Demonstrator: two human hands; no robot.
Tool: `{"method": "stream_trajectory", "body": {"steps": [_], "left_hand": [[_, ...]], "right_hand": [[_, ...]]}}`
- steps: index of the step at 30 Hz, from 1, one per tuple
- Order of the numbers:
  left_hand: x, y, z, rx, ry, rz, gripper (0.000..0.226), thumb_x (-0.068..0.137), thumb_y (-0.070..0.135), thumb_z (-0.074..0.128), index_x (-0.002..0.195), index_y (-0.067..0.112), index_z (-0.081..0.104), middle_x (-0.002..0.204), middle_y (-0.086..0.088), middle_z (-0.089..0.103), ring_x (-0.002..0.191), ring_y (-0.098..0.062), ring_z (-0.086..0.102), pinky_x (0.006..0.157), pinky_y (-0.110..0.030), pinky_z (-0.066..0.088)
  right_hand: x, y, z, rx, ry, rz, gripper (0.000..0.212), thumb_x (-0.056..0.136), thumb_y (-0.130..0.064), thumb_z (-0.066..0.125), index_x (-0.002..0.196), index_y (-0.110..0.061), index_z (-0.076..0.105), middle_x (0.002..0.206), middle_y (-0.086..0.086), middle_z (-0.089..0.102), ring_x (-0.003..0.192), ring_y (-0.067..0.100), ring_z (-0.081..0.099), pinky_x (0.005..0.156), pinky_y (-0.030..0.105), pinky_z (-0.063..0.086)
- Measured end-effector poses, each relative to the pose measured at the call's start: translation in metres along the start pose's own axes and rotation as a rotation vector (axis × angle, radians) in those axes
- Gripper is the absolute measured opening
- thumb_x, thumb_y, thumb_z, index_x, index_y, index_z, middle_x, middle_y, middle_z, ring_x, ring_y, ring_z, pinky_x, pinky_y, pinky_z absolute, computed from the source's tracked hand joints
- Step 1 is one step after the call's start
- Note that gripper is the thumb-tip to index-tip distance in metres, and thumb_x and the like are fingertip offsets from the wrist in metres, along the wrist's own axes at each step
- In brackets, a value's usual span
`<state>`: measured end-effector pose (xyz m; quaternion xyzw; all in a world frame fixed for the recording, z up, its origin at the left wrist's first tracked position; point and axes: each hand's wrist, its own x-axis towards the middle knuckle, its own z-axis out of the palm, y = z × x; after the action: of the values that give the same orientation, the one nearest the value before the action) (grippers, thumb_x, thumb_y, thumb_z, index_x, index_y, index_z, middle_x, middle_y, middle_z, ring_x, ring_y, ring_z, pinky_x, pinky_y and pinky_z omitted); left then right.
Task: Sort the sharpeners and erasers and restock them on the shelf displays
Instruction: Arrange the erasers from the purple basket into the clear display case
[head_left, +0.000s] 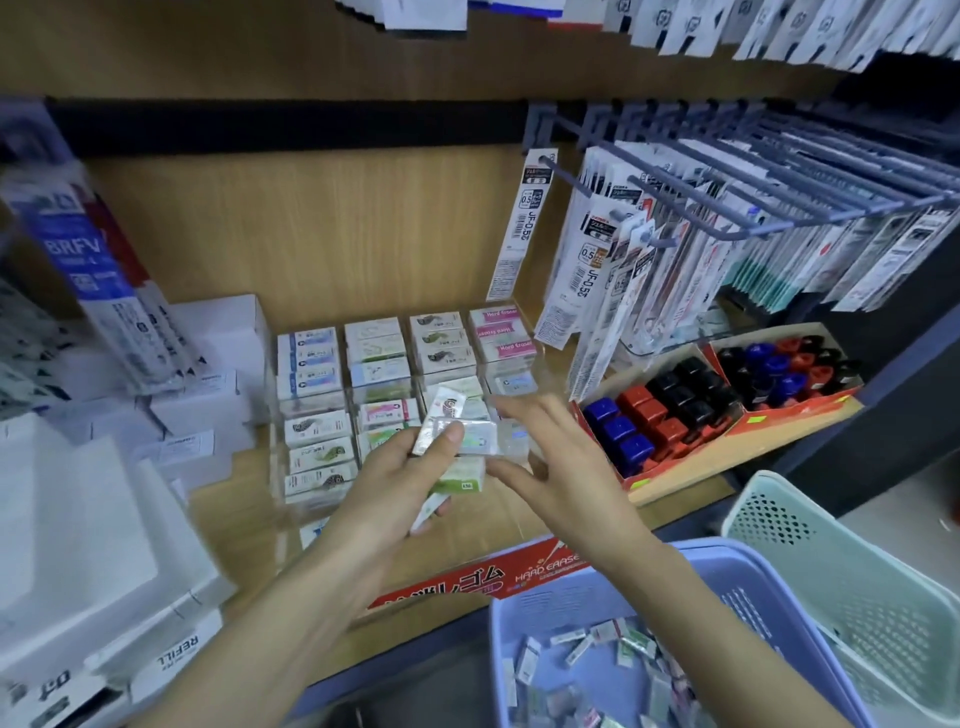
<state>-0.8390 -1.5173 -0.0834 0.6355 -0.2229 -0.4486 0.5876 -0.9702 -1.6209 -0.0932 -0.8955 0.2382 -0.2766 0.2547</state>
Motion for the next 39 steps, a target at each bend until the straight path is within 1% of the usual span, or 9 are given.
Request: {"method": "stream_trajectory", "body": {"steps": [4,7,11,16,20,25,28,33,39], "left_hand": [[0.006,-0.004,0.001,0.064,0.019,0.019,0.044,0.083,0.051,0.061,0.112,0.019,0.063,0.087,0.000,0.070,0.062,-0.005,0.062,0.047,-0.015,0.044],[0.005,-0.003,0.002,0.056,0.042,0.002,0.085,0.060,0.076,0.065,0.127,0.025,0.055,0.125,-0.003,0.062,0.111,-0.021,0.060,0.086,-0.036,0.051],[0.004,0.004,0.004,0.005,0.071,-0.001,0.036,0.080,0.049,0.063,0.103,0.021,0.066,0.084,0.006,0.071,0.067,-0.004,0.062,0.048,-0.014,0.042],[0.007,0.011,-0.008,-0.046,0.156,-0.012,0.016,0.092,0.031,0.057,0.084,0.019,0.064,0.079,0.002,0.067,0.058,-0.008,0.055,0.046,-0.016,0.036],[0.013,0.009,-0.017,-0.035,0.229,-0.101,0.014,0.094,0.023,0.056,0.082,0.021,0.063,0.057,0.006,0.062,0.051,-0.011,0.049,0.042,-0.021,0.024],[0.014,0.008,-0.029,-0.018,0.302,-0.125,0.016,0.092,0.034,0.057,0.085,0.021,0.062,0.087,0.001,0.067,0.063,-0.017,0.053,0.047,-0.025,0.028],[0.013,0.014,-0.035,-0.021,0.326,-0.103,0.026,0.091,0.043,0.055,0.083,0.020,0.063,0.077,0.001,0.066,0.062,-0.014,0.053,0.044,-0.023,0.033],[0.011,0.017,-0.043,-0.170,0.322,-0.131,0.024,0.093,0.020,0.044,0.076,0.013,0.059,0.054,-0.001,0.061,0.045,-0.012,0.046,0.031,-0.013,0.027],[0.007,0.017,-0.043,-0.196,0.226,-0.098,0.020,0.085,0.007,0.038,0.080,0.010,0.057,0.057,-0.004,0.059,0.048,-0.013,0.043,0.034,-0.017,0.027]], "right_hand": [[0.004,0.005,0.003,-0.043,-0.026,-0.041,0.039,0.088,-0.026,0.061,0.126,-0.020,0.056,0.119,-0.009,0.049,0.074,-0.008,0.049,0.062,0.036,0.051],[0.004,0.008,0.006,-0.078,-0.017,-0.049,0.042,0.090,-0.031,0.056,0.130,-0.021,0.054,0.119,-0.007,0.048,0.061,0.000,0.038,0.057,0.040,0.051],[0.009,0.010,0.006,-0.123,0.041,-0.078,0.037,0.090,-0.035,0.053,0.122,-0.017,0.061,0.110,-0.002,0.057,0.071,0.004,0.043,0.055,0.036,0.052],[0.026,0.027,-0.002,-0.001,0.047,0.076,0.032,0.088,-0.021,0.065,0.119,-0.013,0.064,0.113,-0.001,0.060,0.101,0.018,0.060,0.086,0.032,0.047],[0.039,0.041,-0.011,-0.167,-0.017,0.184,0.034,0.089,-0.023,0.063,0.123,-0.019,0.062,0.120,-0.002,0.060,0.107,0.020,0.058,0.085,0.037,0.048],[0.053,0.049,-0.019,-0.398,-0.152,0.224,0.033,0.090,-0.026,0.061,0.124,-0.023,0.060,0.129,-0.001,0.058,0.114,0.024,0.056,0.087,0.038,0.048],[0.062,0.047,-0.018,-0.491,-0.235,0.215,0.029,0.091,-0.027,0.059,0.119,-0.021,0.063,0.126,0.003,0.060,0.112,0.027,0.057,0.087,0.038,0.047],[0.069,0.052,-0.023,-0.629,-0.320,0.207,0.024,0.090,-0.022,0.059,0.113,-0.019,0.063,0.117,0.007,0.064,0.108,0.030,0.058,0.083,0.038,0.049],[0.067,0.058,-0.009,-0.665,-0.296,0.142,0.020,0.090,-0.021,0.061,0.108,-0.020,0.068,0.119,0.001,0.052,0.110,0.025,0.055,0.076,0.037,0.051]]}}
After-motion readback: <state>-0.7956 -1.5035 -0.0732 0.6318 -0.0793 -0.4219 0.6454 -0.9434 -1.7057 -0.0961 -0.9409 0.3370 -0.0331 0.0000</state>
